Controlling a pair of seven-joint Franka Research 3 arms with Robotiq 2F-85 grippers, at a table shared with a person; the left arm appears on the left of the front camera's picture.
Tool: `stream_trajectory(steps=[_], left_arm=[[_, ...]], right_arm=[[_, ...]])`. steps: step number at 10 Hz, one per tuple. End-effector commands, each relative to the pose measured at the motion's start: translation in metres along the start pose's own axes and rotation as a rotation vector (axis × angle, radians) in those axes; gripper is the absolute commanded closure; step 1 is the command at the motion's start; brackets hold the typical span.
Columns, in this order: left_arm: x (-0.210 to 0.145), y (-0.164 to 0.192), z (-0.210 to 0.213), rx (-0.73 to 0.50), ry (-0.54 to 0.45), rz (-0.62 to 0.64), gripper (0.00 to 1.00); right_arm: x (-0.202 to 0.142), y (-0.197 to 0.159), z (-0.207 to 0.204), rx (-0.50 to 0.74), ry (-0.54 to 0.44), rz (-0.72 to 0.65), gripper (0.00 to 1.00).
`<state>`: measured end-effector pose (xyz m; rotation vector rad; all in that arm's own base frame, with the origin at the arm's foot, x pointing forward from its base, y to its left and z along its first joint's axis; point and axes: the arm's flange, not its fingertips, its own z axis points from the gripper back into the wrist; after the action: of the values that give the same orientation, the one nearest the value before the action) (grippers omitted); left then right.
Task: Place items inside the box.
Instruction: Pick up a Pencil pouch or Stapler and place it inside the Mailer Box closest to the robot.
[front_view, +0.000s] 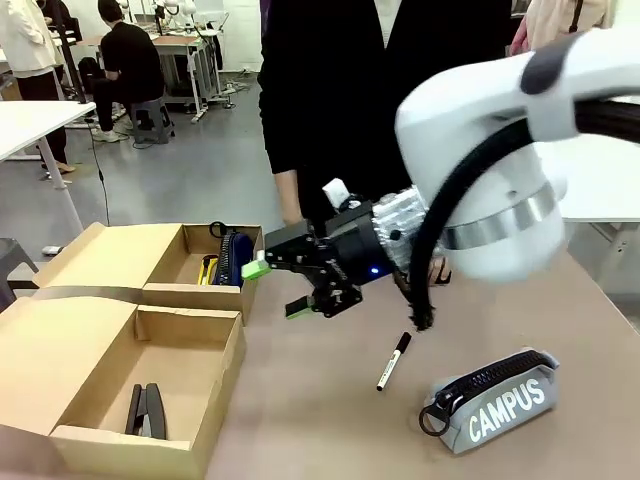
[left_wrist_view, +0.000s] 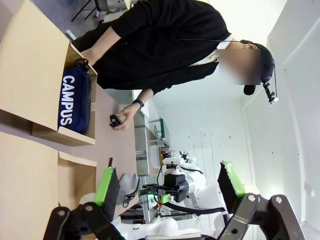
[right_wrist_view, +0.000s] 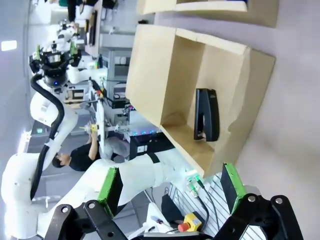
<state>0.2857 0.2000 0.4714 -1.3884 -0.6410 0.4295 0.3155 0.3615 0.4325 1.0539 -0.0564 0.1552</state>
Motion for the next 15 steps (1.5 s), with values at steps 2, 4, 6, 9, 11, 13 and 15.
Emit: stream_trajectory(steps=[2, 4, 6, 9, 11, 13, 15], left_arm=[[-0.003, 0.000, -0.001, -0.022, -0.005, -0.017, 0.00], [-0.003, 0.000, -0.001, -0.022, -0.005, -0.017, 0.00], [-0.003, 0.000, -0.001, -0.022, -0.005, -0.017, 0.00], [-0.003, 0.000, -0.001, -0.022, -0.005, -0.017, 0.00], [-0.003, 0.000, -0.001, -0.022, -0.005, -0.017, 0.00], [-0.003, 0.000, -0.001, -0.022, -0.005, -0.017, 0.00], [-0.003, 0.000, -0.001, -0.022, -0.005, -0.017, 0.00]], right_arm=[[0.002, 0.000, -0.003, 0.011, 0.050, 0.060, 0.00], [0.002, 0.019, -0.019, 0.026, 0.048, 0.121, 0.00], [-0.005, 0.034, -0.035, -0.011, 0.108, 0.183, 0.00], [-0.006, -0.012, 0.079, 0.110, 0.266, 0.063, 0.00], [-0.034, -0.053, 0.175, 0.255, -0.006, -0.046, 0.00], [-0.063, -0.114, 0.263, 0.460, -0.323, -0.090, 0.00], [-0.095, -0.177, 0.322, 0.633, -0.437, -0.157, 0.00]])
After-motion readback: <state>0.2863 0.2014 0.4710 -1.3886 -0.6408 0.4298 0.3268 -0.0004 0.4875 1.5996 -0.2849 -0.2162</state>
